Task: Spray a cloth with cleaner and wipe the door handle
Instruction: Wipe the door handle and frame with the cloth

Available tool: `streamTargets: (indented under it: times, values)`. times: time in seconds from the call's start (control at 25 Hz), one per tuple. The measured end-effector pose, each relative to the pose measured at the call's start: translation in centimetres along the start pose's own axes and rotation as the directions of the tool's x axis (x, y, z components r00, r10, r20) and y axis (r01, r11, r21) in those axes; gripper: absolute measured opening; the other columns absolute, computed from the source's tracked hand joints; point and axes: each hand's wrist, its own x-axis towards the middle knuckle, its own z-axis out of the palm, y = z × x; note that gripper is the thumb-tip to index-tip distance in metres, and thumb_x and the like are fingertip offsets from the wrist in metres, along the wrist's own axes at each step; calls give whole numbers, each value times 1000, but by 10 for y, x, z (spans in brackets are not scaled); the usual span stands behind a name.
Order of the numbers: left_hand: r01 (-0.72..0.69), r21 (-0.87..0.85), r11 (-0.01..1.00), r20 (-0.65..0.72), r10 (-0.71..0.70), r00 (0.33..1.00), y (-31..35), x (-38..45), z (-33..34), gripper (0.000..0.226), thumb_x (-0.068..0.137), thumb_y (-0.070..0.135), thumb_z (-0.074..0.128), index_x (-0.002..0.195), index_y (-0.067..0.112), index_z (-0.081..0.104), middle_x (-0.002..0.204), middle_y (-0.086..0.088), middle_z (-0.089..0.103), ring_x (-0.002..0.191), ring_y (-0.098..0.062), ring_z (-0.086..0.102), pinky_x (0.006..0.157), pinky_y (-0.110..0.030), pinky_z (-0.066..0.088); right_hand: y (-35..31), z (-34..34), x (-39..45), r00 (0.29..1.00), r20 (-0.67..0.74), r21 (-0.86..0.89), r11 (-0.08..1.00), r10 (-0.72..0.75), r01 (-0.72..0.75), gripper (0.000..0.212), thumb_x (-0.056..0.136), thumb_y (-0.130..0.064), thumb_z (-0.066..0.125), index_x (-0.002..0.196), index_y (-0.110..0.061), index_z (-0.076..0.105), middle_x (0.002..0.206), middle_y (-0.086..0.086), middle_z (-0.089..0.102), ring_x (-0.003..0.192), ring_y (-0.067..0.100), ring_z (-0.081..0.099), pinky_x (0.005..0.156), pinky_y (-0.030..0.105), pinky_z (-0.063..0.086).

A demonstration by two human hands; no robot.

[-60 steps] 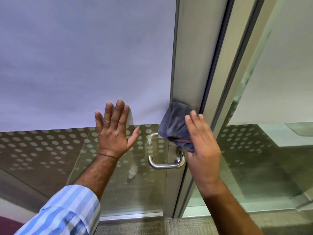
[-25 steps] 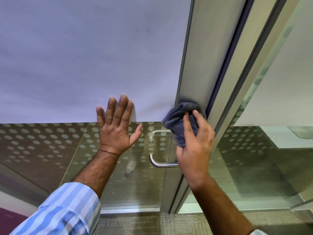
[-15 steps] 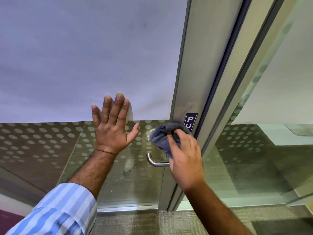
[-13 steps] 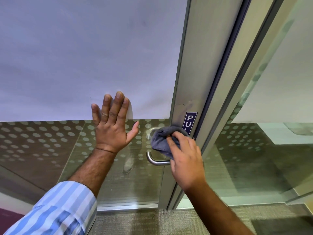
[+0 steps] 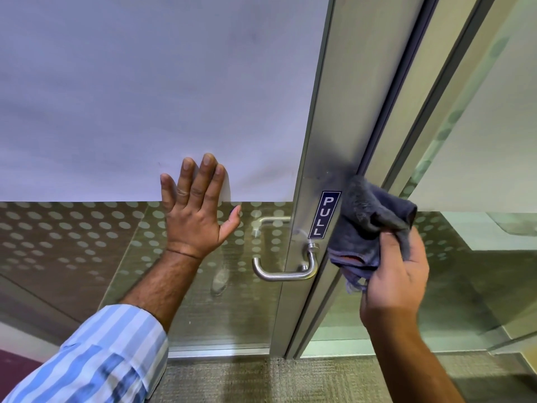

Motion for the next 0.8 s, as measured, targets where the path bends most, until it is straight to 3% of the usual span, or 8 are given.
streamTargets:
  times: [0.16,0.24,0.32,0.4,0.48,0.6,0.68,0.8]
  values:
    - [-4,7,1000,2,4,1000,-1,0,0,93,102,60,50,172,23,1,179,9,-16,166,-18,-17,132,-50,-13,6,19,-4,953,31,22,954,-301,300,33,107,-18,56,137,-29,65,136,-2,72,133,25,65,109,39,55]
    - [-6,15,1000,0,6,1000,-1,-1,2,94,101,60,51,172,23,1,179,8,-16,166,-18,-16,132,-50,-13,11,18,2,845,78,-160,830,-529,534,30,103,-8,56,131,-16,62,136,10,62,130,29,60,108,49,52]
    - [-3,12,1000,-4,3,1000,-1,-1,2,95,100,60,53,172,23,2,180,8,-15,166,-19,-15,132,-51,-12,18,19,13,683,224,-351,596,-695,722,38,87,7,53,122,-5,62,139,10,51,133,30,52,111,49,46]
    - [1,6,1000,-11,-1,1000,-1,-2,3,95,99,59,55,172,24,4,180,8,-13,166,-19,-14,132,-51,-11,22,27,21,581,449,-395,432,-679,811,50,78,13,50,123,-4,64,149,6,46,142,30,46,118,48,42]
    - [-2,5,1000,-15,2,1000,-1,-2,4,95,99,59,55,172,23,4,180,8,-12,166,-19,-13,132,-51,-11,31,33,28,499,622,-436,262,-603,861,44,83,14,55,120,-3,71,151,13,50,145,35,47,119,53,42]
    - [-5,10,1000,-30,6,1000,-2,-3,6,95,100,59,55,172,22,6,180,7,-10,167,-20,-11,132,-52,-10,44,41,38,431,675,-539,0,-599,843,21,89,5,75,107,-4,80,140,19,67,135,39,58,108,60,48]
    - [-7,13,1000,-31,7,999,-2,-4,7,95,99,59,55,172,22,7,180,7,-10,167,-20,-11,132,-52,-10,47,42,41,396,679,-547,-67,-618,834,18,89,1,78,106,-5,80,141,17,69,135,37,57,107,59,49]
    - [-8,5,1000,-32,9,999,-3,-4,5,94,100,59,56,172,23,7,180,7,-9,167,-20,-10,133,-51,-10,55,30,42,368,736,-511,-109,-569,853,28,91,3,71,117,-4,78,154,16,57,148,38,47,121,58,39]
